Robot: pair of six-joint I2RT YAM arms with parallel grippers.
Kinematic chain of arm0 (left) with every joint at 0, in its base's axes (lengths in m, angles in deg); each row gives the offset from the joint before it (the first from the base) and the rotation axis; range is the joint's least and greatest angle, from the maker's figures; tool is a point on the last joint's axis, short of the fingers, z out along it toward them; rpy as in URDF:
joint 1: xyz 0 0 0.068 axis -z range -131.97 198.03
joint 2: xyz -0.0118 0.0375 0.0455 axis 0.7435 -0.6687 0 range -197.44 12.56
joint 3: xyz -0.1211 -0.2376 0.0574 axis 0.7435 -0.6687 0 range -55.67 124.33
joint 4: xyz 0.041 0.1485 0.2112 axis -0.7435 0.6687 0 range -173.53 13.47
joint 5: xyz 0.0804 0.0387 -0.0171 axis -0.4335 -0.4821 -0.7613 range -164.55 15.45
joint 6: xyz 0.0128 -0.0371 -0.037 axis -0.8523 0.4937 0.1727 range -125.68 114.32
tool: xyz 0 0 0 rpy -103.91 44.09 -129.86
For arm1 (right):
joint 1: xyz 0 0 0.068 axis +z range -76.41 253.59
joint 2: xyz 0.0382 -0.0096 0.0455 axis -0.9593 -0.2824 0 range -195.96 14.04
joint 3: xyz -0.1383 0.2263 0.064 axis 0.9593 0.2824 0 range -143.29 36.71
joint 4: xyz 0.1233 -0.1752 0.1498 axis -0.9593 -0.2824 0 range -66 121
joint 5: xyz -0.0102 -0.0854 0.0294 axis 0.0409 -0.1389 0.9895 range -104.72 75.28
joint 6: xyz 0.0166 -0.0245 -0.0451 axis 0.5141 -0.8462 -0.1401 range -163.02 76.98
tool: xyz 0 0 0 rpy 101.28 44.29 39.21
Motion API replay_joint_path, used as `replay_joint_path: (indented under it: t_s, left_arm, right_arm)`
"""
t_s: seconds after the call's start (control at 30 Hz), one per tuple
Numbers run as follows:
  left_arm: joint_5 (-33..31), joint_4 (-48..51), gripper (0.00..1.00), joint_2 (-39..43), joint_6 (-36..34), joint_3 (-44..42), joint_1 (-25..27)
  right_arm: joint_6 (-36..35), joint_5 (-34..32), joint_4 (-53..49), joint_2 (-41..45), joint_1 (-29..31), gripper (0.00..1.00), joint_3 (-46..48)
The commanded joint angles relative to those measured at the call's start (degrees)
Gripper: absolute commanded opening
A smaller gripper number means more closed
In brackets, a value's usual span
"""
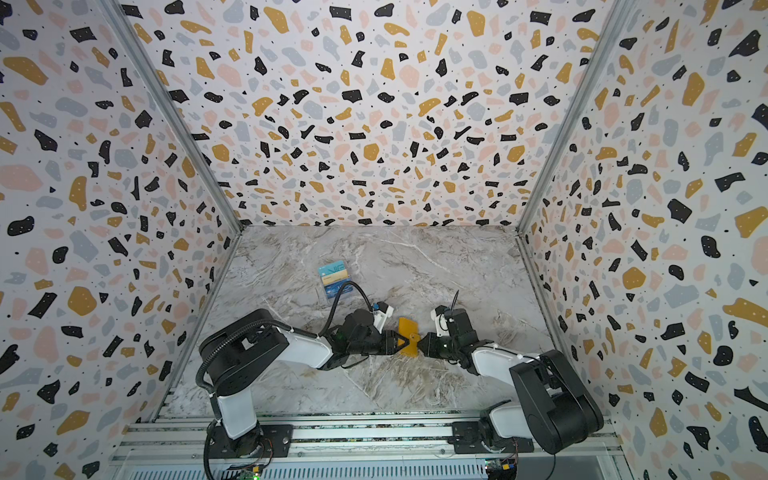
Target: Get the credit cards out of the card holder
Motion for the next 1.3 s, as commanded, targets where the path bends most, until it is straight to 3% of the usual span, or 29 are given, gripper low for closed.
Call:
replay_joint_path:
  t_s: [0.0, 0.2, 0.37, 0.6, 0.7, 0.93, 1.27]
  left_arm:
    - [-0.5, 0.8, 0.29, -0.4, -2.2, 1.5, 0.4]
    - [-1.7, 2.1, 0.2, 0.9, -2.8, 1.7, 0.4]
    - [-2.9, 2.7, 0.14, 2.9, -3.9, 1.4, 0.3]
    - [-7.8, 5.1, 0.11, 10.6, -4.7, -0.7, 0.2]
    - [-9.2, 6.7, 0.09, 13.9, -5.3, -0.9, 0.2]
    - [-14.6, 10.0, 0.05, 21.9, -5.2, -3.0, 0.3]
    - [-21.2, 14.3, 0.05, 33.3, -4.7, -7.4, 0.2]
  right_arm:
    - [-0.1, -0.5, -1.7, 2.3, 0.6, 0.16, 0.8]
    - [-1.4, -0.6, -2.4, 6.9, 1.0, 0.18, 0.8]
    - [-1.9, -2.9, -5.7, 15.0, 1.1, 0.28, -0.1]
    - [-3.1, -3.9, -13.7, 25.4, 1.7, 0.53, -4.7]
    - [-5.2, -4.4, -19.3, 27.3, 2.2, 0.56, -7.9]
    - [-5.6, -3.2, -24.2, 26.9, 5.8, 0.56, -15.4]
    - [-5.2, -8.3, -23.7, 15.1, 17.4, 0.54, -26.6]
